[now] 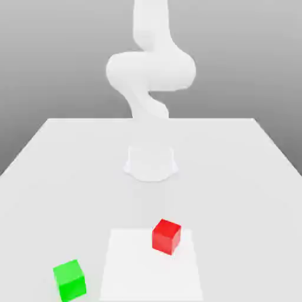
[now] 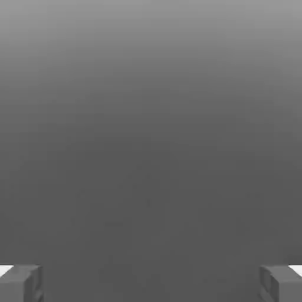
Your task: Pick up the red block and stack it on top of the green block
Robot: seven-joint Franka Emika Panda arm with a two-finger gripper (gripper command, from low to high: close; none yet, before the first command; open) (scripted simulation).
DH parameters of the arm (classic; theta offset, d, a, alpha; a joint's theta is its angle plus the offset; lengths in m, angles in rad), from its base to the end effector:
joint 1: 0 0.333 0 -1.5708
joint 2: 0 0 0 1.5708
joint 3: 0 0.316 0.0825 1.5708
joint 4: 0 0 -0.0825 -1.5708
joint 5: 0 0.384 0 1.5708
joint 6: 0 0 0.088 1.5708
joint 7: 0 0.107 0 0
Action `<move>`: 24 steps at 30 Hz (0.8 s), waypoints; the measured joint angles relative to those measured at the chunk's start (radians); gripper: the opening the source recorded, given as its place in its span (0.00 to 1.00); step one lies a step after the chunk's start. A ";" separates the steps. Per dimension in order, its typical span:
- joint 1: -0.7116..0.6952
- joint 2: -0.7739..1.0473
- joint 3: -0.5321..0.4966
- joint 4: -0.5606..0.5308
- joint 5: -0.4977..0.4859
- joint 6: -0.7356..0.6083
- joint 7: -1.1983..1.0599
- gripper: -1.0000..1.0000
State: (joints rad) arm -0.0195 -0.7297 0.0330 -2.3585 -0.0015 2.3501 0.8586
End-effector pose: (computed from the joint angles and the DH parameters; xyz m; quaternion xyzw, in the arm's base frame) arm 0.3758 0.0091 0.6612 -0.8535 0.3835 -0.3249 0.1377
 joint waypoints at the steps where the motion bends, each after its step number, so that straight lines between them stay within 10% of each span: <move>1: -0.011 0.035 0.017 -0.028 0.001 0.024 0.027 0.50; 17: -0.091 0.627 0.179 -0.472 0.024 0.429 0.474 0.50; 24: -0.041 0.885 0.097 -0.473 -0.122 0.637 0.617 0.50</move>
State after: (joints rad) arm -0.0610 0.1556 0.1300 -2.8313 -0.1233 2.9874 1.4752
